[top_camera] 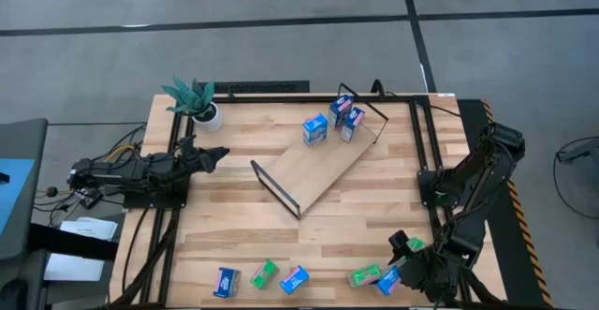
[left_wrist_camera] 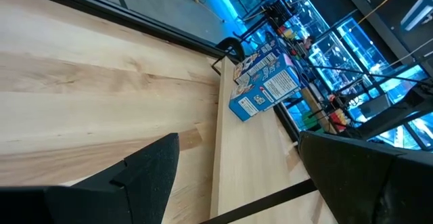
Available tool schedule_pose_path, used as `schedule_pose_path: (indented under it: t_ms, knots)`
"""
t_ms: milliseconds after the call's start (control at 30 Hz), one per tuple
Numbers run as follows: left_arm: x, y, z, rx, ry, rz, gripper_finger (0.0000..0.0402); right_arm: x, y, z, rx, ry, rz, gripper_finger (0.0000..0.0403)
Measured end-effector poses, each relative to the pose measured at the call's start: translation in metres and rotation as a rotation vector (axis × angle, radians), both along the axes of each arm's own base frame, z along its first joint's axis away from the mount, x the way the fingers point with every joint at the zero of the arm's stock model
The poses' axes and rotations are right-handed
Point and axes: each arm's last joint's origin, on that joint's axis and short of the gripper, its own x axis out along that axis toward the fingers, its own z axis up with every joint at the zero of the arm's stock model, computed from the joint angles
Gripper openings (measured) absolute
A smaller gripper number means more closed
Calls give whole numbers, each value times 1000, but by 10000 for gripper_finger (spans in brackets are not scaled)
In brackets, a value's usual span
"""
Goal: Stack cereal on shelf
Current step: Put the right light blue cereal box on the shelf aligned with the light blue cereal box
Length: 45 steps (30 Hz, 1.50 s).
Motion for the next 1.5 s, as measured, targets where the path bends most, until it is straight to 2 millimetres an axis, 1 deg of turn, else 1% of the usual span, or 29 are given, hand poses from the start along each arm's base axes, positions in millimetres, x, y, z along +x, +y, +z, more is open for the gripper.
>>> schedule_pose_path:
  t_ms: [500,600,833,933,1033,1100,1200,1333,1500]
  knots:
    - [0,0,0,-1,-1,3,293,-1,0,-1,-1,25,11,267]
    - [0,0,0,-1,-1,3,293,-1,0,-1,1,29,14,249]
    - [0,0,0,-1,-1,3,293,-1,-1,-1,-1,31,14,191]
    - [0,0,0,-2,-2,3,293,-1,-1,-1,2,33,9,175]
    - [0,0,0,-7,-5,3,293,-2,0,0,24,59,-1,167]
    - [0,0,0,-13,-9,4,293,-2,1,4,34,80,6,167]
    - [0,0,0,-16,-11,4,293,-2,1,16,15,91,6,171]
    - [0,0,0,-17,-12,5,293,-5,-4,30,-62,129,10,175]
    - [0,0,0,-21,-16,4,293,-6,-11,49,-153,140,76,173]
